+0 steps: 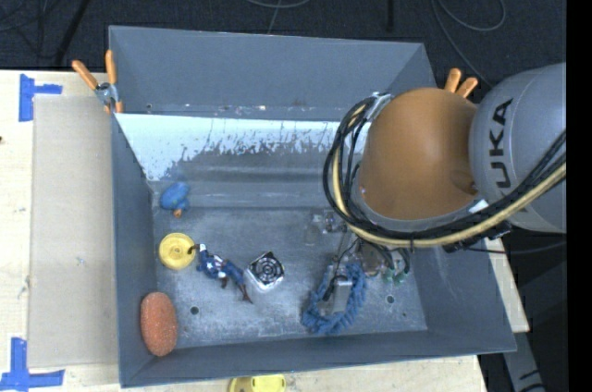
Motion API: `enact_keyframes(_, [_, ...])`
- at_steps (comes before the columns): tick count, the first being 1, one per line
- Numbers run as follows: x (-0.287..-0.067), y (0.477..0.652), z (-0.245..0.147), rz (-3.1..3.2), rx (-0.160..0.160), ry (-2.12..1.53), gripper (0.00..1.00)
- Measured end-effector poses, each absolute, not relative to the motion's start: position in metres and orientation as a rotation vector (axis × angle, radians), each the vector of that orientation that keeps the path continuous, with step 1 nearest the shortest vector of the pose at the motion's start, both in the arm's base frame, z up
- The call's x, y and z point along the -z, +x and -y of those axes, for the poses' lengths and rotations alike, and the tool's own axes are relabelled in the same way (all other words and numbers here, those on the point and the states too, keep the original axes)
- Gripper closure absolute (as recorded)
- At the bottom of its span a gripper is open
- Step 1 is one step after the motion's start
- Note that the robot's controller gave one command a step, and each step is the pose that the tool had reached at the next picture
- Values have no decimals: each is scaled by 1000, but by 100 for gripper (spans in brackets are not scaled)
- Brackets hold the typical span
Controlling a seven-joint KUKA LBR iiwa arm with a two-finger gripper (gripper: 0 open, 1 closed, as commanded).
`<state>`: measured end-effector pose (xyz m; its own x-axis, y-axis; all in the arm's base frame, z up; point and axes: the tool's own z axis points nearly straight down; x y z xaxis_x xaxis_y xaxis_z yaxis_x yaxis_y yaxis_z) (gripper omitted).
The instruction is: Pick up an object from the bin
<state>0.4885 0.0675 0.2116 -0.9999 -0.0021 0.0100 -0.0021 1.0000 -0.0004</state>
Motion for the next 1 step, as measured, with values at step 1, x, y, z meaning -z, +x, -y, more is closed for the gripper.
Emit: enact_keyframes(1, [-216,490,-67,3140,0,-1,0])
